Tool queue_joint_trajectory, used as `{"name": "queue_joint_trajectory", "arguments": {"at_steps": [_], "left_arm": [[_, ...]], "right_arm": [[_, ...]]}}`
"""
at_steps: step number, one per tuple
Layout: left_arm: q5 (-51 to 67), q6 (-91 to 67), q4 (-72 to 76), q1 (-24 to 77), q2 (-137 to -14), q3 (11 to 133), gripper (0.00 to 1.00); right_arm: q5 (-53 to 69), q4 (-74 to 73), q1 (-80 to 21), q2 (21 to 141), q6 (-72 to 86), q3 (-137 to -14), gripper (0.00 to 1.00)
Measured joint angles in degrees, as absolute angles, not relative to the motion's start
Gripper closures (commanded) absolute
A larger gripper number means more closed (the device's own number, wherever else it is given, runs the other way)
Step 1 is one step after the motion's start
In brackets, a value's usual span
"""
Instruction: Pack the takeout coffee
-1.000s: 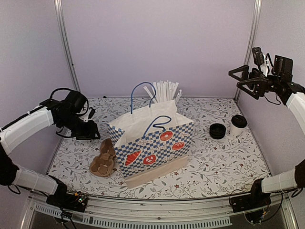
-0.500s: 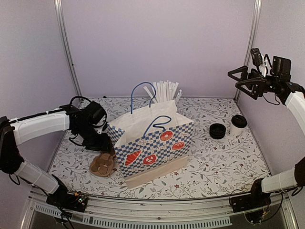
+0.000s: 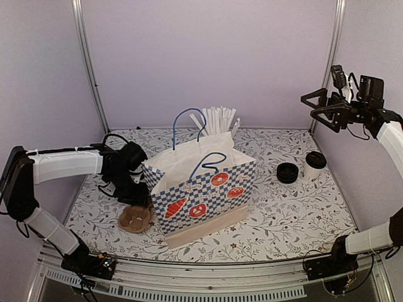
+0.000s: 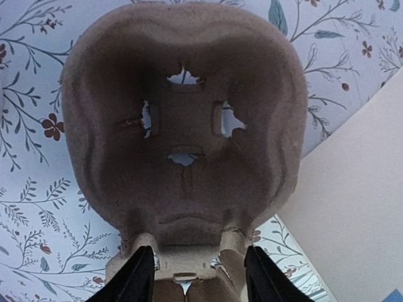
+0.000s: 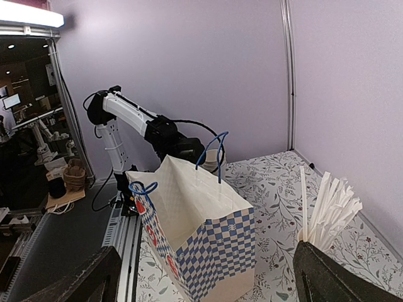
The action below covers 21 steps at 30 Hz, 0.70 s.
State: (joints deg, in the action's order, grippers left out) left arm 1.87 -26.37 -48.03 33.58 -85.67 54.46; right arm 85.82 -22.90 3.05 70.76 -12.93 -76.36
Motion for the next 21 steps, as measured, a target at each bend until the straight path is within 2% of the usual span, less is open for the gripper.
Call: {"name": "queue_joint_trajectory", "arguments": {"at_steps": [10,21], "left_arm": [[0.9,-26.7,-46.9,34.0,-87.5,52.7,0.51],[0.6,-27.2,-46.0,34.0,-88.4,52.8,0.63]], "right_arm": [[85.8,-22.9,3.0,70.7,-13.0,-76.0,0.01],[85.8,-23.0,3.0,70.3,-13.0,-75.4,0.01]]}}
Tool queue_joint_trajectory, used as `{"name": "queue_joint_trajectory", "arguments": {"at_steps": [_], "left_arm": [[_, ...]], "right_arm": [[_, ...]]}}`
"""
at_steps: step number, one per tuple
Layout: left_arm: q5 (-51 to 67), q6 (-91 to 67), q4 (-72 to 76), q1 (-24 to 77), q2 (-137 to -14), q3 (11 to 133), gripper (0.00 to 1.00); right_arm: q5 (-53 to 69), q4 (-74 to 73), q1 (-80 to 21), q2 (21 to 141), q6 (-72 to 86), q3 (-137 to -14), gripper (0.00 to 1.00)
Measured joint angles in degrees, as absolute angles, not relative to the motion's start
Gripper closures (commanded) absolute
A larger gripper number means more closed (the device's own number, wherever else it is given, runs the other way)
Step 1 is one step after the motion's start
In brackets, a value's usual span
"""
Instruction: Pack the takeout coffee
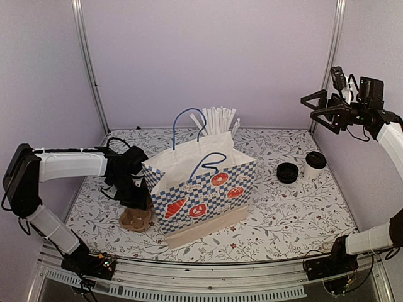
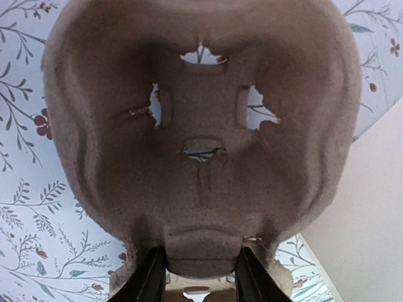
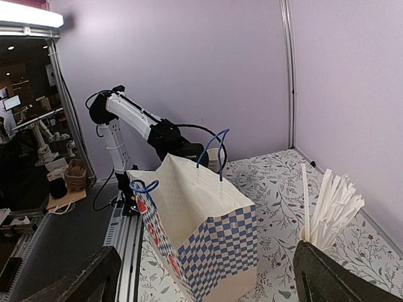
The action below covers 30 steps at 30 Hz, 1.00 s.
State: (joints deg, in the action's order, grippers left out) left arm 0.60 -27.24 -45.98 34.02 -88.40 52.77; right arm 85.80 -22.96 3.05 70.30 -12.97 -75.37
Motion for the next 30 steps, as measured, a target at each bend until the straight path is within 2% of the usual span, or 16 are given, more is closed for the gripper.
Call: {"name": "queue_joint_trajectory", "arguments": {"at_steps": [5,10,16,20,23,30], "left_arm": [[0.2,-27.3,-48.3,34.1,-86.9,54.2,0.65],[-2.0,-27.3,-53.3,34.2,-80.1,60.4,0.68],[-4.6,-27.0,-57.9,34.2,-74.0,74.7,0.73],[-6.5,-25.1,-58.6,34.5,-72.2,83.9,0.74],[-6.5,-22.9,-57.8,35.1,-70.6,89.8,0.75],[0.8,-20.5,-51.8,39.0,-68.8,94.9,0.77]], "right_arm": [[85.8,-23.0,3.0,70.1,-13.0,-75.3,0.01],[85.8,-23.0,3.0,70.1,-13.0,-75.3,0.01],[85.4,-22.9,3.0,70.1,-13.3,-74.8,0.01],[80.9,-23.3,2.7,69.8,-14.6,-73.2,0.01],[73.8,-27.1,-1.5,69.8,-18.5,-73.1,0.01],[56.0,-39.2,-22.8,74.2,-34.1,-76.9,0.01]]}}
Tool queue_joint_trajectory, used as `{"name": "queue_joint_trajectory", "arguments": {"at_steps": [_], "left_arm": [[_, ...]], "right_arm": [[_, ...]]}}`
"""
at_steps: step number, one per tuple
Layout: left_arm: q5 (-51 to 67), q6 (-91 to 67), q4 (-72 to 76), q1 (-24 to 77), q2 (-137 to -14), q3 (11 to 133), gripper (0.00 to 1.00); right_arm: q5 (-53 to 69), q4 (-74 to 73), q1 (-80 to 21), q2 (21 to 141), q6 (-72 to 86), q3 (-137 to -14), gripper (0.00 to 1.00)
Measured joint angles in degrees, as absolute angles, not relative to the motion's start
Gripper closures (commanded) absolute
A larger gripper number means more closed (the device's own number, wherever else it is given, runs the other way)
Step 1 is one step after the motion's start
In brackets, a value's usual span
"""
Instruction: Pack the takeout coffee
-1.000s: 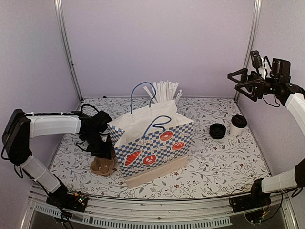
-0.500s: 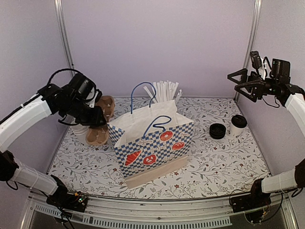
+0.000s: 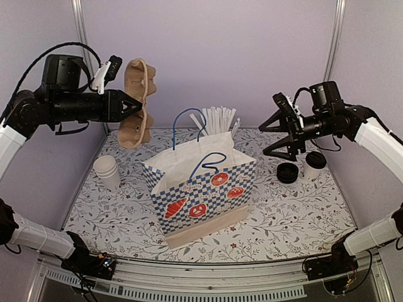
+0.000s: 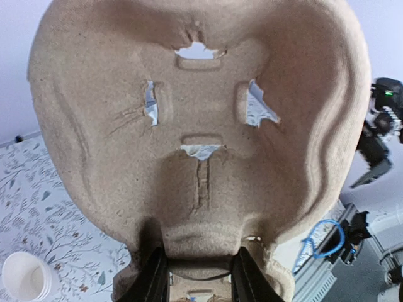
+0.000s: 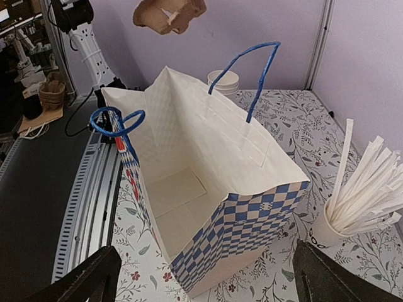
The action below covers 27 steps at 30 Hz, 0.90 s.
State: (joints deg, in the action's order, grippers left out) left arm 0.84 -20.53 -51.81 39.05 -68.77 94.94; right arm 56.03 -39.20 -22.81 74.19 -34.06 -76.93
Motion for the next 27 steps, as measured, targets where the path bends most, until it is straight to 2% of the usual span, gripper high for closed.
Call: {"name": "queue_joint_trajectory", "arguments": {"at_steps": [6,12,27], "left_arm": [[5.8,-19.7,-45.1,46.7,-69.1,94.9,0.77],[8.1,-17.3,-40.7,52.2,-73.8,95.2,0.75],[9.9,-9.0,-40.0,53.2,-86.7,95.5,0.75]], "right_arm": [[51.7,-44.2,-25.5,81.6,-39.7,-80.9,0.01],[49.0,-45.9,-25.5,82.8,-40.6,-81.0,0.01],[45.2,-47.7,-25.5,76.5,-43.5,-75.5,0.01]]}}
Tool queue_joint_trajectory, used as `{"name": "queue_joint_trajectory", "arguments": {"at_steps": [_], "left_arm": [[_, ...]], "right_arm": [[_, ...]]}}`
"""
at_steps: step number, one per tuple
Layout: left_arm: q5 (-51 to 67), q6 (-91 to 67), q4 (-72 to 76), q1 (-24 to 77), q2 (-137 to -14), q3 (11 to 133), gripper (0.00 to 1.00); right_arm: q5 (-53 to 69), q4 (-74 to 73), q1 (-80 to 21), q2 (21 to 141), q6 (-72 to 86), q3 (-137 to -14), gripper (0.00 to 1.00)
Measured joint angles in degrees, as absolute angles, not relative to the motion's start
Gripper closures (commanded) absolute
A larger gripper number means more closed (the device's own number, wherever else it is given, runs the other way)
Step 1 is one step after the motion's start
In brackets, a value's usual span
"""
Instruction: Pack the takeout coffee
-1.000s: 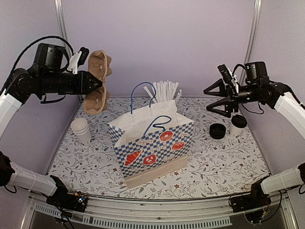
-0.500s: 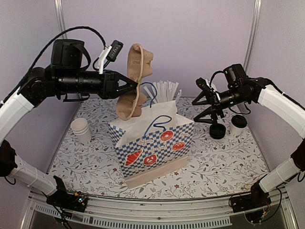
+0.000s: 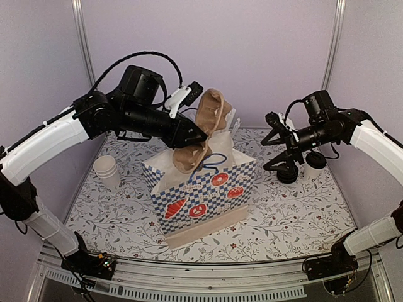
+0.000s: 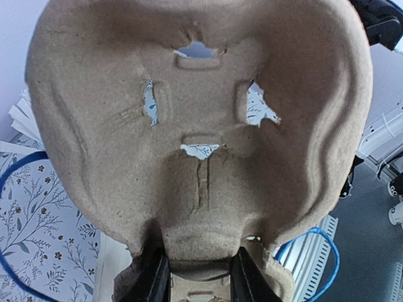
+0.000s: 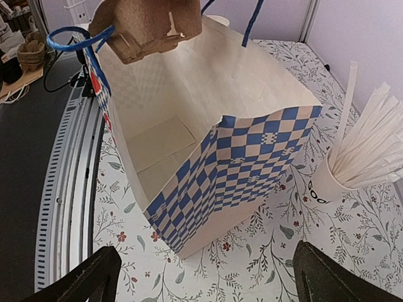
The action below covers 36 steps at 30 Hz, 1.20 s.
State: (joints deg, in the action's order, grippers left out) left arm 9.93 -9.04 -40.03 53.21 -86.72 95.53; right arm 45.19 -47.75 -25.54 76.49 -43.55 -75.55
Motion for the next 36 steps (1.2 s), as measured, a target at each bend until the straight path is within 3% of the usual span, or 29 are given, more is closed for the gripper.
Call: {"name": "queue_joint_trajectory", "arguments": {"at_steps": [36], "left_arm": [[10.0,-6.9,-62.7,55.8,-99.0,97.4,0.76]], "right_arm": [[48.2,-49.0,-25.5,75.8,-46.2,-72.3,0.01]]}}
